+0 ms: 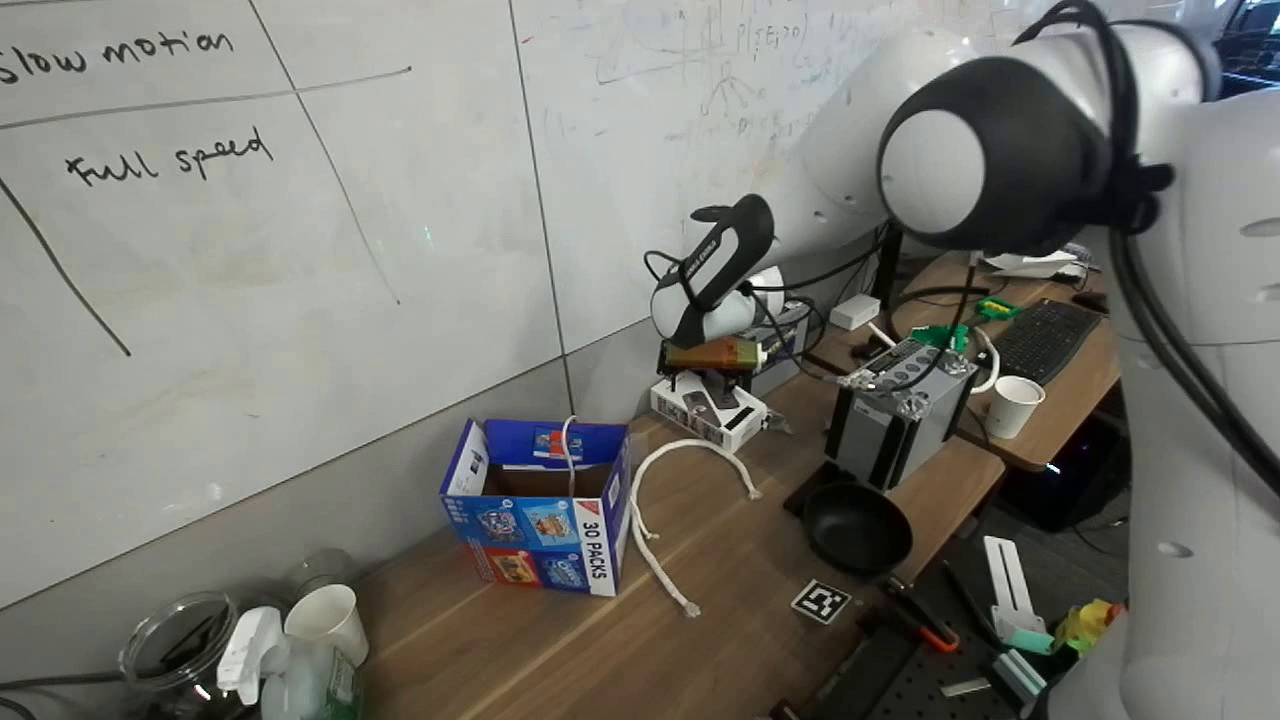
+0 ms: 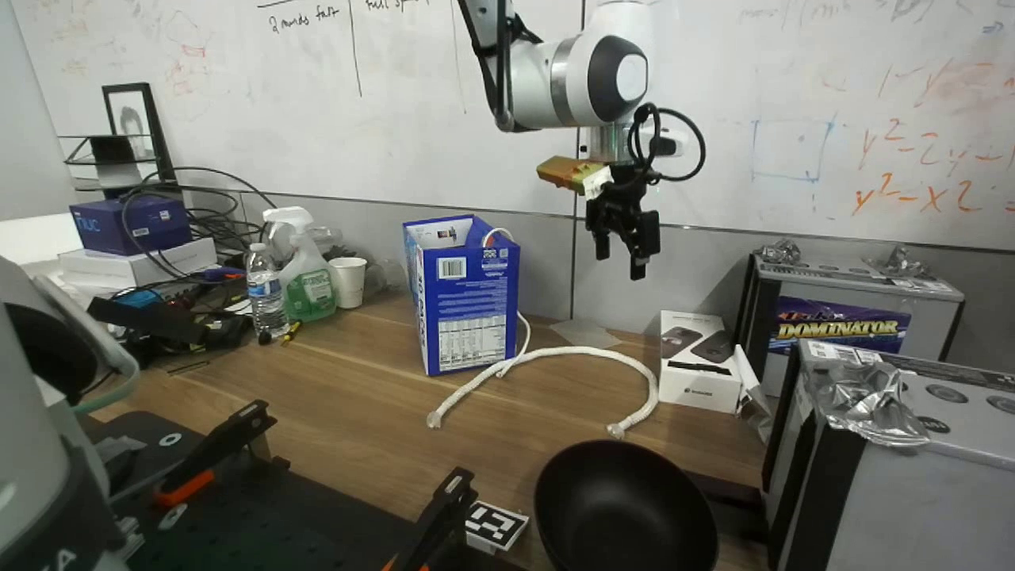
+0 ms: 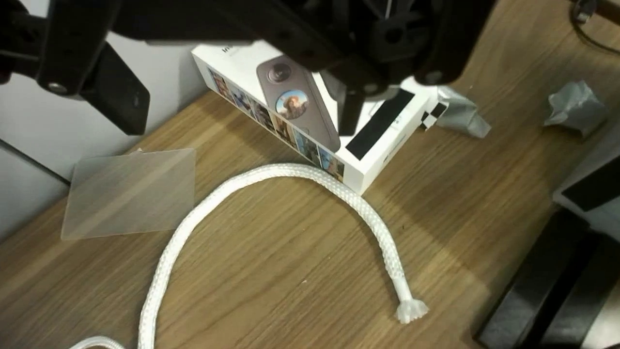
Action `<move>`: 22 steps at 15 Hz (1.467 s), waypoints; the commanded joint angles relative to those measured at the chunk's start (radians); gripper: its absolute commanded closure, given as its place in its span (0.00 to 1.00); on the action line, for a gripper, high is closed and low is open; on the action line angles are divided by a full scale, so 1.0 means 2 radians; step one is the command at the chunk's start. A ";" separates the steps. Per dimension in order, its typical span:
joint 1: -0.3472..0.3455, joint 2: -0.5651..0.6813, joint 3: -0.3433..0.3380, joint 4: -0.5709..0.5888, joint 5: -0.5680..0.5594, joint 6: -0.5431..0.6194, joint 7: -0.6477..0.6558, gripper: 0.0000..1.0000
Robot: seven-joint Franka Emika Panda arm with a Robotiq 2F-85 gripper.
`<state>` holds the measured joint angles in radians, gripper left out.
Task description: Put the ropes in the box one at a time
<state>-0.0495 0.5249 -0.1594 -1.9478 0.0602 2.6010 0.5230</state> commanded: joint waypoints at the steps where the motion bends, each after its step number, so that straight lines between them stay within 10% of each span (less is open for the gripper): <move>1: -0.002 0.096 0.001 0.101 0.044 -0.024 0.023 0.00; 22: -0.010 0.342 0.008 0.380 0.088 -0.127 0.181 0.00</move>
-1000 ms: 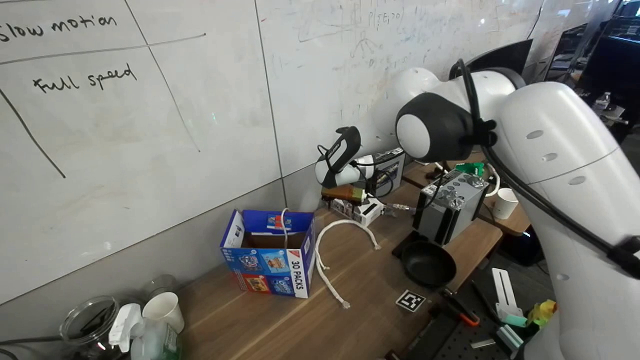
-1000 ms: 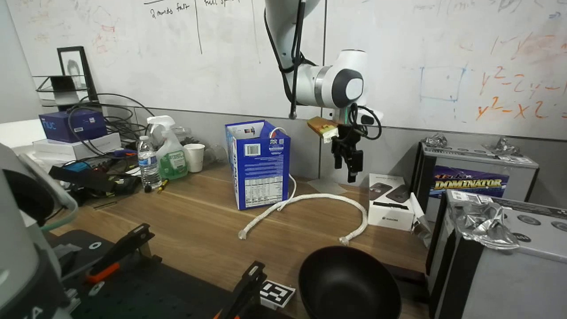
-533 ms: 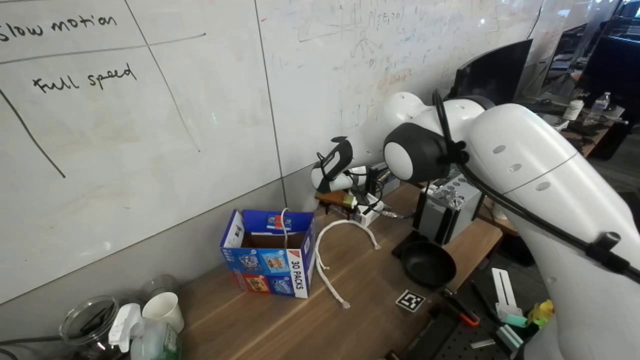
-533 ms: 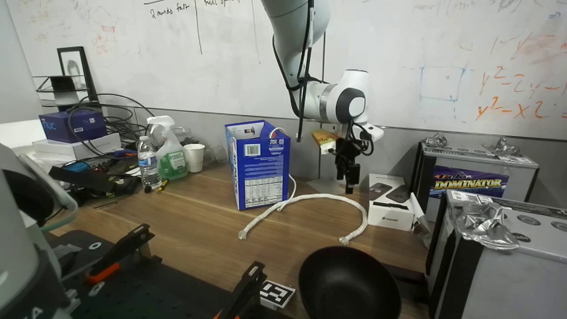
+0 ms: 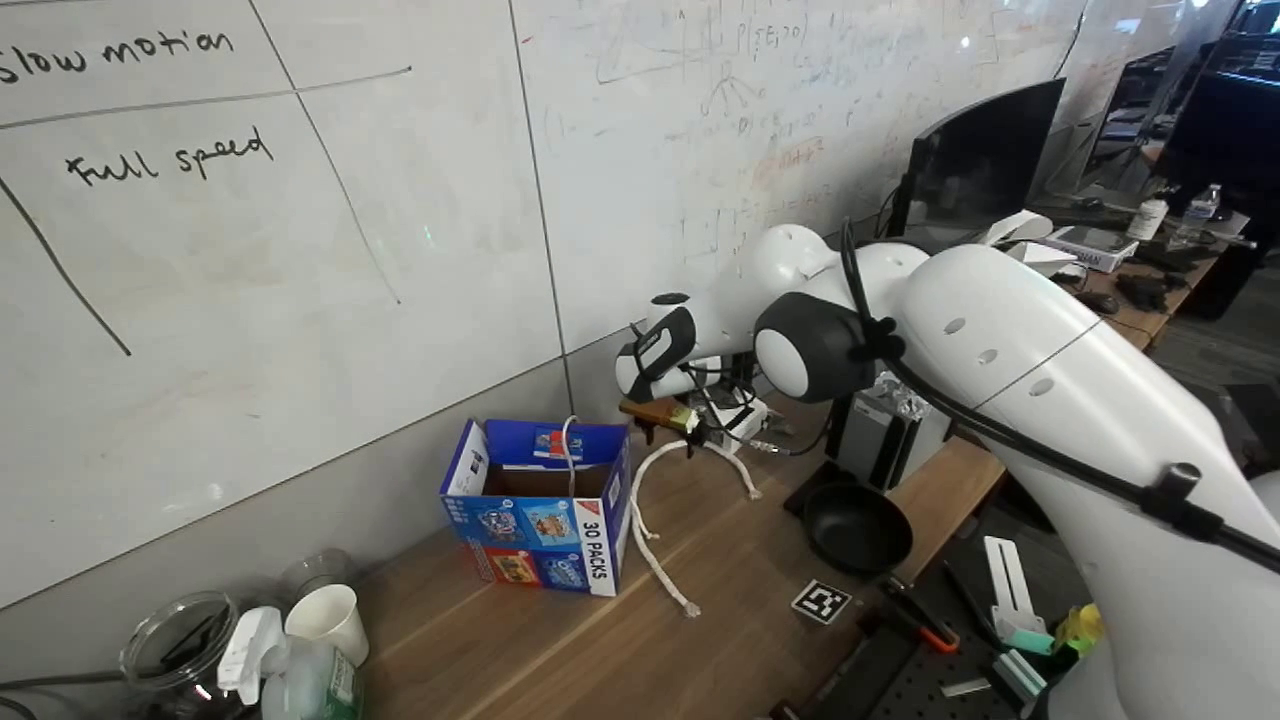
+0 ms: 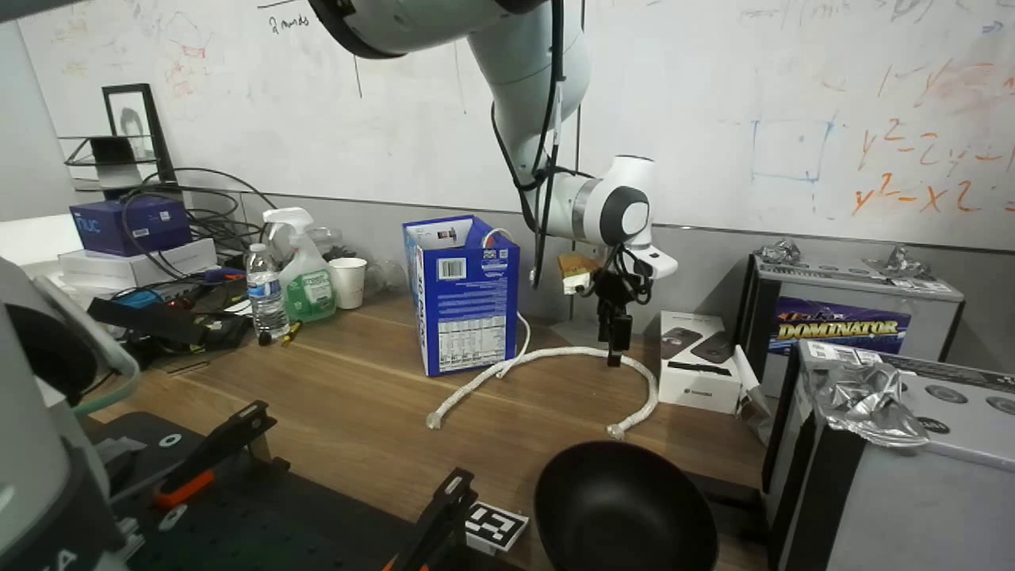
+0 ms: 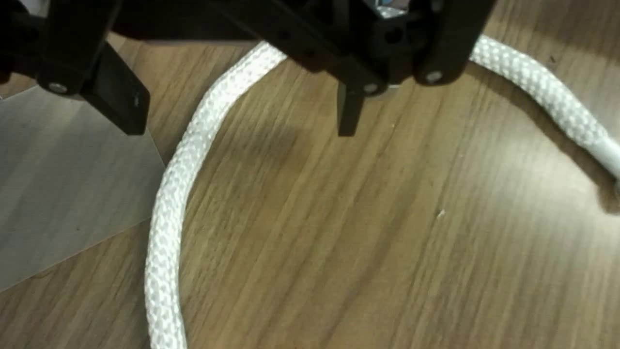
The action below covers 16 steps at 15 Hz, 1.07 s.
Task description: Put the ropes in the box one at a time
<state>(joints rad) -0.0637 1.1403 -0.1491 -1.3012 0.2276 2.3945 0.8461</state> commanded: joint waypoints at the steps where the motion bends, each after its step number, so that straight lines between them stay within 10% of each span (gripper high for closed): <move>1: -0.004 0.042 0.004 0.067 0.004 -0.027 0.023 0.00; 16: -0.007 0.090 0.008 0.153 -0.005 -0.076 0.043 0.00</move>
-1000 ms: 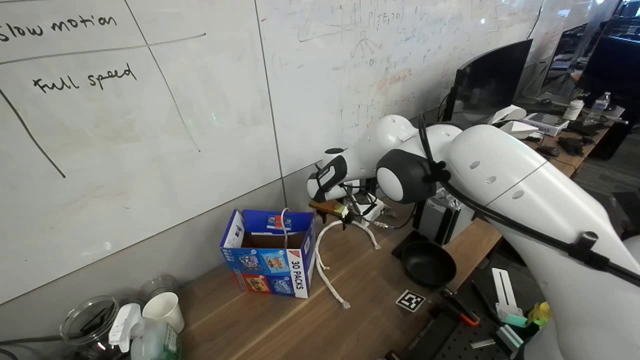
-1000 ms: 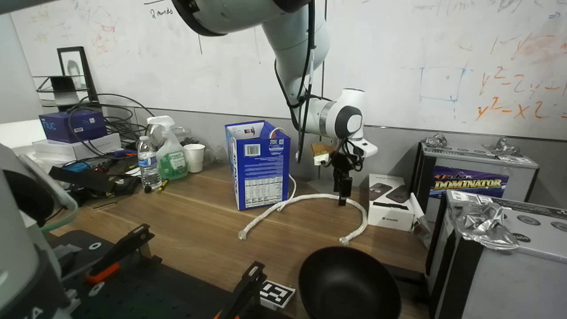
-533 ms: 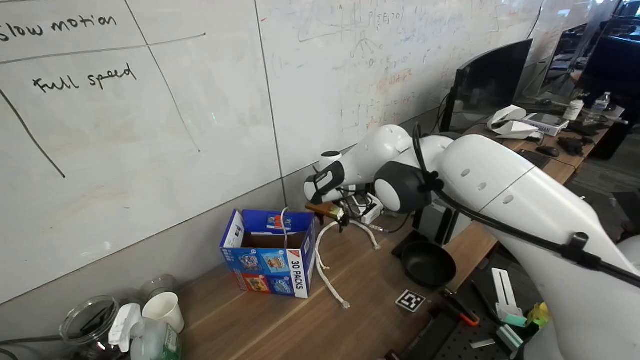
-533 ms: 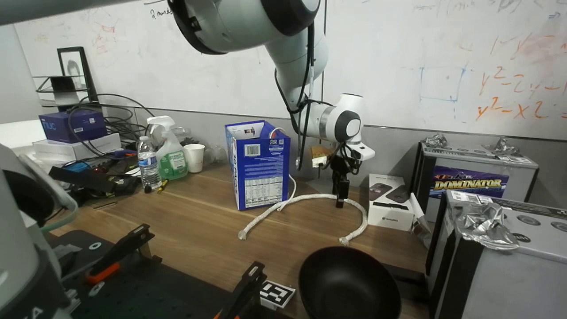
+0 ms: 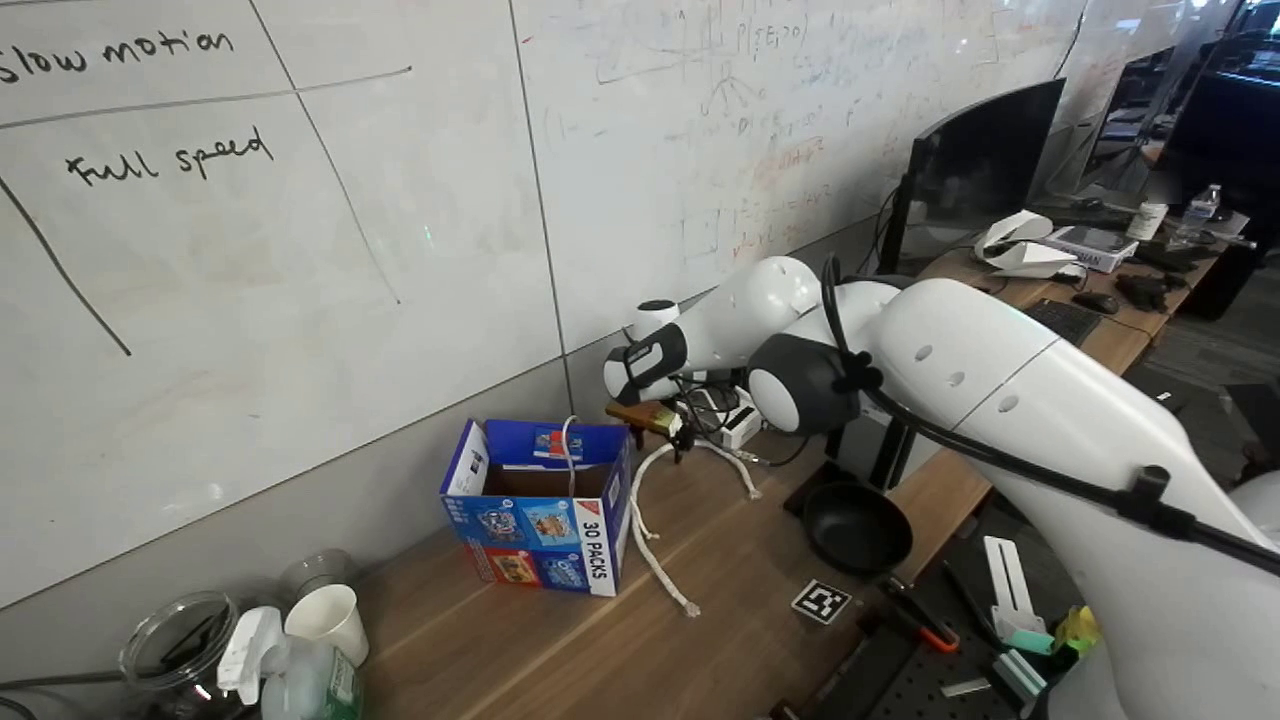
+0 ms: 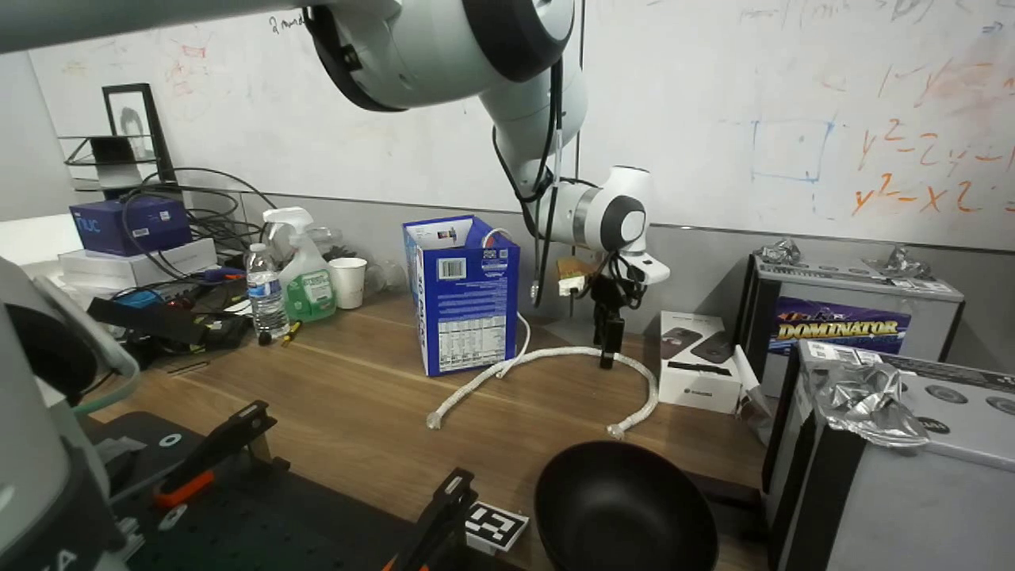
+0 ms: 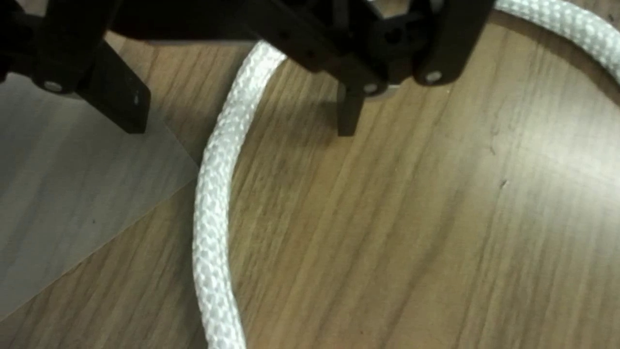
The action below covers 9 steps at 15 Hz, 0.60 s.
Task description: Put the ropes in the box one at a time
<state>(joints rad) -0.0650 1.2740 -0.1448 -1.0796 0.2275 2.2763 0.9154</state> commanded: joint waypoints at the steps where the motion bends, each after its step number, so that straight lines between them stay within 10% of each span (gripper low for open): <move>1: -0.007 0.026 0.006 0.046 -0.005 -0.020 0.007 0.25; 9: -0.008 0.030 0.006 0.062 -0.011 -0.030 0.002 0.80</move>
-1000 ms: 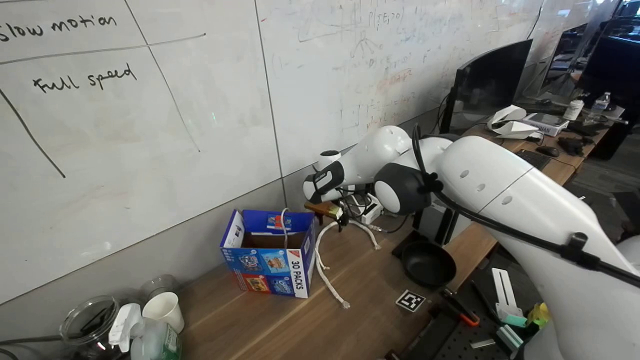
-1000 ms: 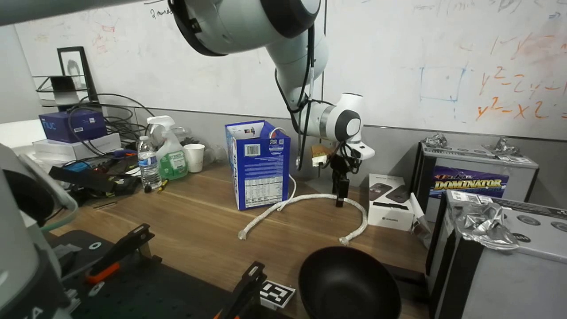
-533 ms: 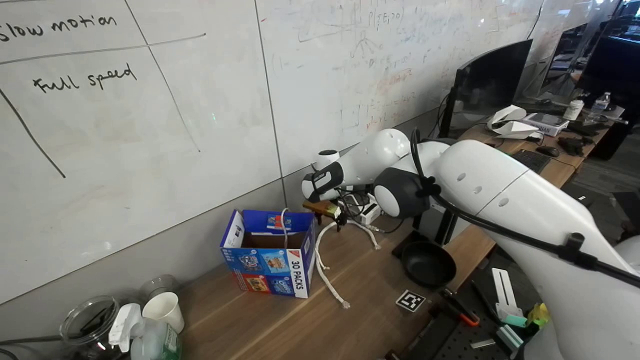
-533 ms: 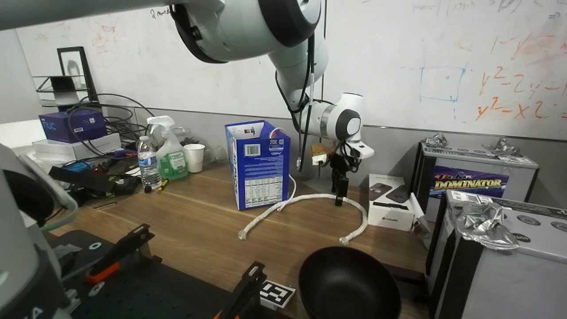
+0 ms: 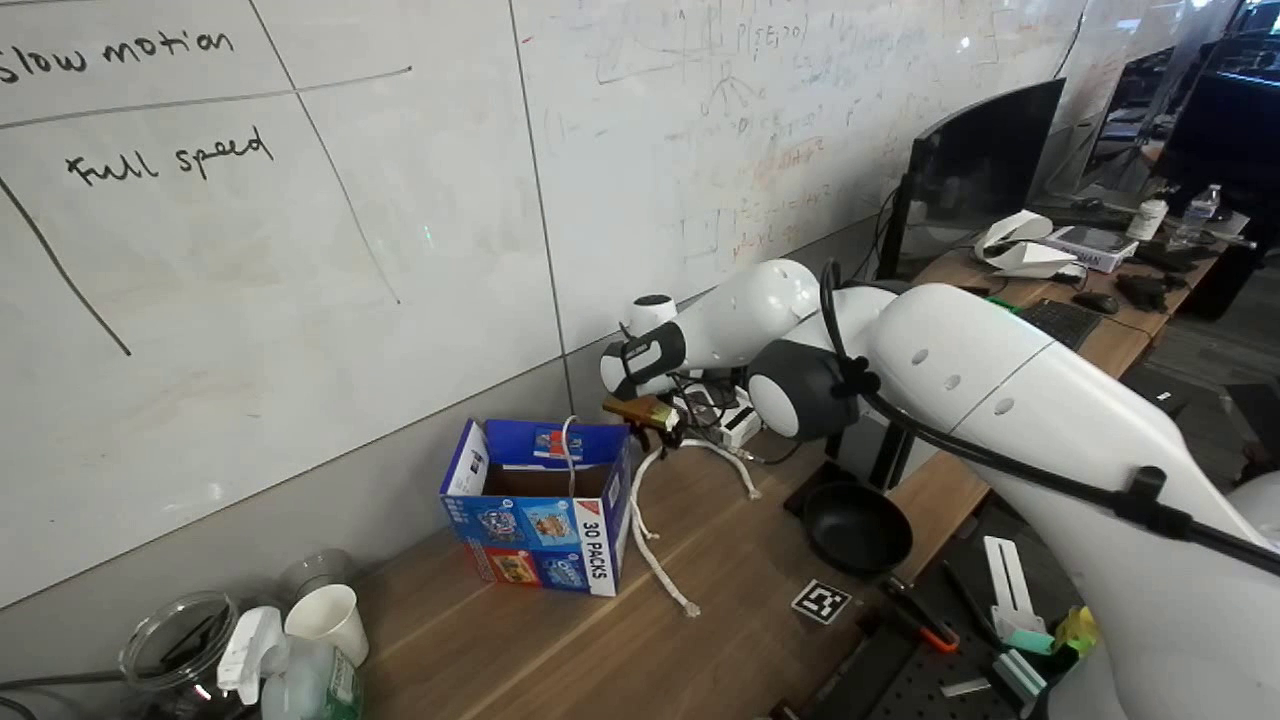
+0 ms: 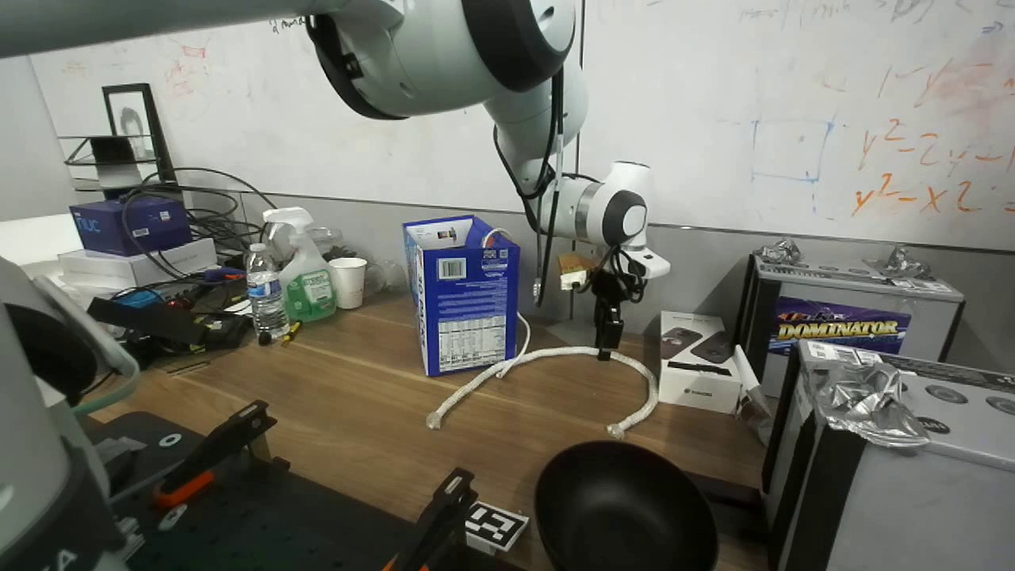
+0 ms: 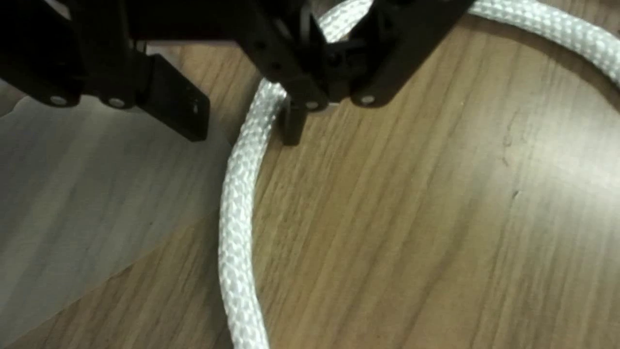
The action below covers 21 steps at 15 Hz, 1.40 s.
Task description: Put the ropes in the box one at a time
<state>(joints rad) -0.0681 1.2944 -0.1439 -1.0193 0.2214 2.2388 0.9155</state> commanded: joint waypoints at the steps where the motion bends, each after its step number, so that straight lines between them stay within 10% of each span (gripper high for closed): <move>1: -0.007 0.018 0.006 0.030 -0.008 -0.013 -0.001 0.86; 10: -0.042 -0.051 0.061 -0.044 0.006 -0.016 -0.178 0.92; 21: -0.050 -0.291 0.085 -0.233 0.067 0.007 -0.263 0.93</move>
<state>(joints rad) -0.1707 0.8869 0.0246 -1.3240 0.3034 2.2246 0.4306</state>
